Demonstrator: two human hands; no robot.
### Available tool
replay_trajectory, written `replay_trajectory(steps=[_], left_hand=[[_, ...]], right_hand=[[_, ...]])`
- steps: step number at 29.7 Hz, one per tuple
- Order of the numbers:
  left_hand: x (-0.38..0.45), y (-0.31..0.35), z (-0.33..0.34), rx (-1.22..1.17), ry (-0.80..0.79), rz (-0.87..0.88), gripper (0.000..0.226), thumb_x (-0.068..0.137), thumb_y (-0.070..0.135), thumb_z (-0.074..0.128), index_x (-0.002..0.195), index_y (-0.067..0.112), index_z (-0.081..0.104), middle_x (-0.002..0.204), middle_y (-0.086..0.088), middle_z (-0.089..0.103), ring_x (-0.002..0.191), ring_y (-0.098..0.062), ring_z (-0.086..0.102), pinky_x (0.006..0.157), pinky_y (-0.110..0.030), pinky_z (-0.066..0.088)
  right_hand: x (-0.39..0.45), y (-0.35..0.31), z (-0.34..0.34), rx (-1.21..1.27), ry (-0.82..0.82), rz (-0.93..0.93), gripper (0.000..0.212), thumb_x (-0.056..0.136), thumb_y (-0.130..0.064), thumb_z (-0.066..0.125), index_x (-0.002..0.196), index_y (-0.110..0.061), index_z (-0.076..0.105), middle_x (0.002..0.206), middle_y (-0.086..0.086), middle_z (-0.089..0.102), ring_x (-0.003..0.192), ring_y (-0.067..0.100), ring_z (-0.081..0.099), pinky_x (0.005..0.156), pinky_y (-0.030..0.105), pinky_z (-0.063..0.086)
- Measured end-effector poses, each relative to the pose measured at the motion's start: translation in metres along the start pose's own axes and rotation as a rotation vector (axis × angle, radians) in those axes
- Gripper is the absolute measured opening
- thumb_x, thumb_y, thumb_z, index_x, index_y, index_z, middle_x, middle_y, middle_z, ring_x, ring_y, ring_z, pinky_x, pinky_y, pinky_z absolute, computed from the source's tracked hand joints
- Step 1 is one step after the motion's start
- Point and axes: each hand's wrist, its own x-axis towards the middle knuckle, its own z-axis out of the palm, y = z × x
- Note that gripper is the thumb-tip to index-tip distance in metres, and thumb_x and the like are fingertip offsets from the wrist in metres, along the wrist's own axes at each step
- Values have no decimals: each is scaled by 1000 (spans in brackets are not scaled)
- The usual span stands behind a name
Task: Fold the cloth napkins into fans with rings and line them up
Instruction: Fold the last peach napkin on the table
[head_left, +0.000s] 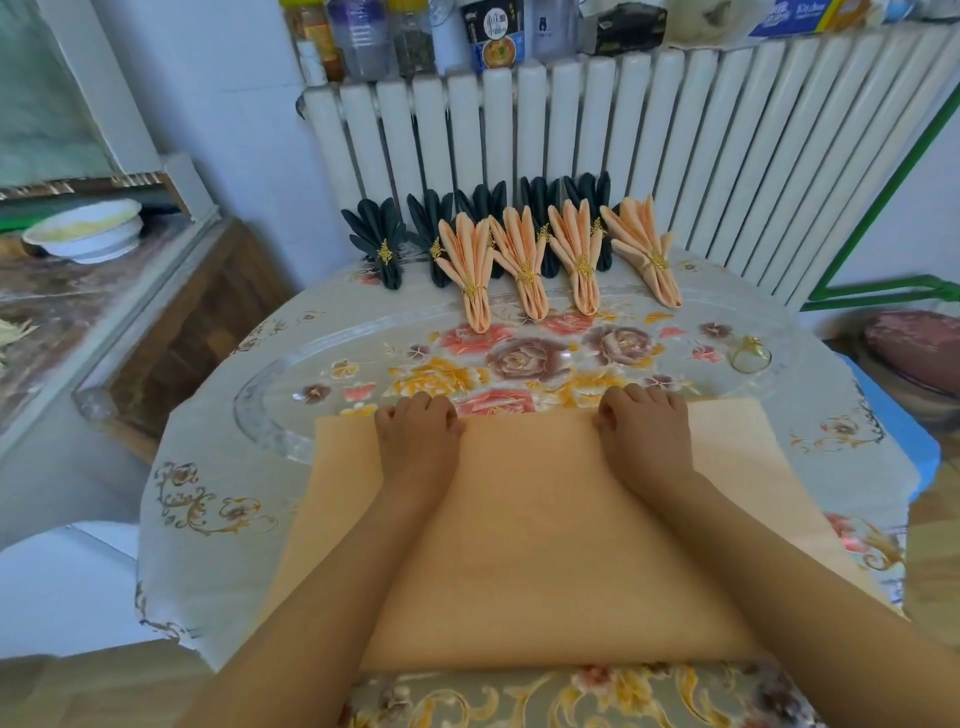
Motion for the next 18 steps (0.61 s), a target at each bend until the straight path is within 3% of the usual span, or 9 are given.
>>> replay_trajectory(steps=[10,13,16,18], left_hand=[[1,-3,5,-105,54,-47,9,90,22,61,87,18,69,94,4,65,98,-18,56,106,-35,15],[0,4,3,-19,2,-13,19,94,20,51,103,19,67,109,4,64,111,-17,53,110,-36,9],[-11,21,3,-73,-50,150,31,93,15,45,117,13,65,125,-5,61,124,-22,49,115,-38,6],[-21,37,-1,-97,-178,235,44,93,25,36,129,13,57,141,-8,49,135,-23,38,116,-36,3]], right_hand=[[6,1,7,25,20,41,10,89,-24,60,86,-16,65,91,0,63,95,26,52,92,36,19],[6,2,8,14,44,48,10,87,-23,62,83,-16,66,89,0,65,94,27,54,93,37,19],[7,0,9,2,73,37,9,86,-21,64,79,-15,66,85,1,66,91,29,56,91,36,19],[6,0,11,-7,99,22,9,84,-19,66,76,-14,66,80,1,65,87,29,56,90,36,20]])
